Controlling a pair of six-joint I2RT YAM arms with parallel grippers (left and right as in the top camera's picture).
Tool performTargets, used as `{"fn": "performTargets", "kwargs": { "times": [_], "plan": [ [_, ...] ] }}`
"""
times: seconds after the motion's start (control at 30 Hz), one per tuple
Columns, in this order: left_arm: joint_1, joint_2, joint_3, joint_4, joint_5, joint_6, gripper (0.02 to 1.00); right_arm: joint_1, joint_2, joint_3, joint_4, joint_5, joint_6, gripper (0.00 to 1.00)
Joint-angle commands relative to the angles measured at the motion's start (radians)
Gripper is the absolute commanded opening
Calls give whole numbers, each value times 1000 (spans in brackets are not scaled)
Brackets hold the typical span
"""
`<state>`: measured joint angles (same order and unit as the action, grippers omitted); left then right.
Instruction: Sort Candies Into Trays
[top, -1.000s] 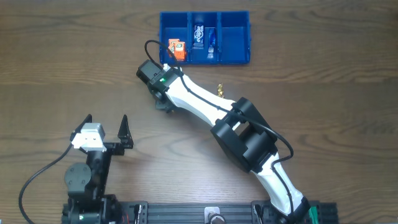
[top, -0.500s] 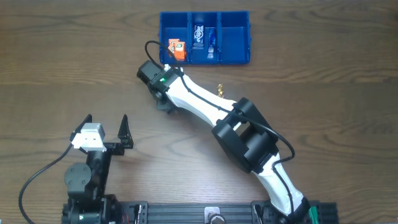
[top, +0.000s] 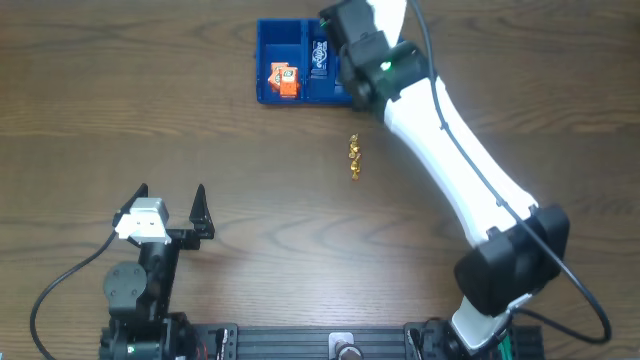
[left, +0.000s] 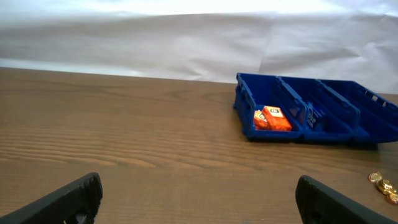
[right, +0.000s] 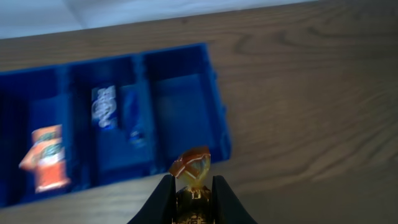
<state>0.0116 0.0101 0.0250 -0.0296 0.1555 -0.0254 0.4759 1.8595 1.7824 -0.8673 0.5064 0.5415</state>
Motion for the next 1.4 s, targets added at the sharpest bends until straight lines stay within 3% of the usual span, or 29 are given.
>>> {"fn": "performTargets", "kwargs": {
  "times": [0.03, 0.23, 0.5, 0.53, 0.57, 0.7, 0.93, 1.0, 1.23, 1.4],
  "plan": [
    [5, -6, -20, -33, 25, 3, 998, -50, 37, -10, 74, -40, -93, 86],
    [5, -6, -20, -33, 25, 3, 998, -67, 134, -10, 209, -60, -151, 88],
    [5, -6, -20, -33, 25, 3, 996, -87, 219, -10, 288, -68, -153, 117],
    [5, -6, -20, -33, 25, 3, 998, -89, 219, -10, 291, -75, -154, 174],
    [5, -6, -20, -33, 25, 3, 998, -90, 219, -10, 295, -85, -154, 292],
    [5, -6, -20, -33, 25, 3, 996, -91, 219, -10, 295, -117, -158, 1000],
    [5, -6, -20, -33, 25, 3, 998, -85, 186, -8, 196, -147, -148, 1000],
    [5, -6, -20, -33, 25, 3, 998, -77, 124, -8, 73, -196, -87, 1000],
    [5, -6, -20, -33, 25, 3, 996, 10, -1, -22, -308, -399, -48, 1000],
    [5, -6, -20, -33, 25, 3, 998, 77, -1, -261, -237, -437, -5, 1000]
  ]
}}
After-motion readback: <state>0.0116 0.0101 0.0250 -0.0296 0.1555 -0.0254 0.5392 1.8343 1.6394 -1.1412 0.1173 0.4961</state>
